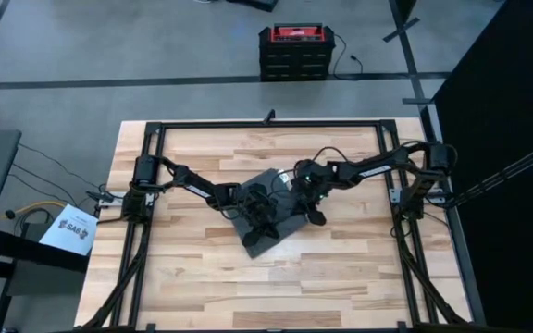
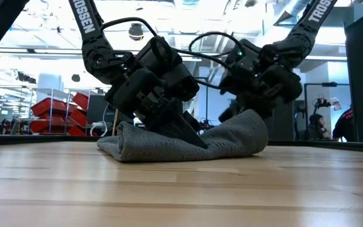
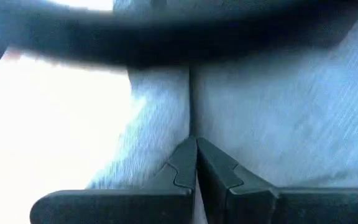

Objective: Roll towel
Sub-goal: Roll the gray towel

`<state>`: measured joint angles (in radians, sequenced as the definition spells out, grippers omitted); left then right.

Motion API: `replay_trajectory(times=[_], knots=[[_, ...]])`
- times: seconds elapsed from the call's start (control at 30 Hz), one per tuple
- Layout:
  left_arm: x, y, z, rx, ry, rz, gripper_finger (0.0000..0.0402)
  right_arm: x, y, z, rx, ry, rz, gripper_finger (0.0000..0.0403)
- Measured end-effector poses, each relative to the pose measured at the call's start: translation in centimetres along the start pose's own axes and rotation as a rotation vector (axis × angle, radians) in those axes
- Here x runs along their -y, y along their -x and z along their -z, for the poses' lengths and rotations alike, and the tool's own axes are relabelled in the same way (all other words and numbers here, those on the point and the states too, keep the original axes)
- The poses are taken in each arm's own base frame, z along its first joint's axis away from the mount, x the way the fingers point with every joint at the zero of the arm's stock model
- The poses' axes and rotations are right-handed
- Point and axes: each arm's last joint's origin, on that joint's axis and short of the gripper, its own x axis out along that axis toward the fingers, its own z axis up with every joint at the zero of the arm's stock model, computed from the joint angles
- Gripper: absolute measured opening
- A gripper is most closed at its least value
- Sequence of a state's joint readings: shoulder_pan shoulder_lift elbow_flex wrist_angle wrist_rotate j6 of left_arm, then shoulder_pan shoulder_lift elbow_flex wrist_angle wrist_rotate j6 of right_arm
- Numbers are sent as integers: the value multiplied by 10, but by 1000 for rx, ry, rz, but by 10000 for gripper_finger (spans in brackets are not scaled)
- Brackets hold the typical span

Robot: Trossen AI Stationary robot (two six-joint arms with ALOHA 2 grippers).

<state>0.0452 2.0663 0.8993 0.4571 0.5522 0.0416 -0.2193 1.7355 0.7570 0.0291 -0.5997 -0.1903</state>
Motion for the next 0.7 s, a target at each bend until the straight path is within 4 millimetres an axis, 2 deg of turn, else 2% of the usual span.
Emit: replay_trajectory(times=[0.17,0.4,0.7], knots=[[0,0,0,0,-2,0,0,-1,1,10,-85,-104,-35,0],[0,0,-1,8,-8,0,0,-3,1,11,-97,-142,-45,0],[0,-1,-2,13,-56,-69,0,-5,-2,11,-136,-87,98,0]])
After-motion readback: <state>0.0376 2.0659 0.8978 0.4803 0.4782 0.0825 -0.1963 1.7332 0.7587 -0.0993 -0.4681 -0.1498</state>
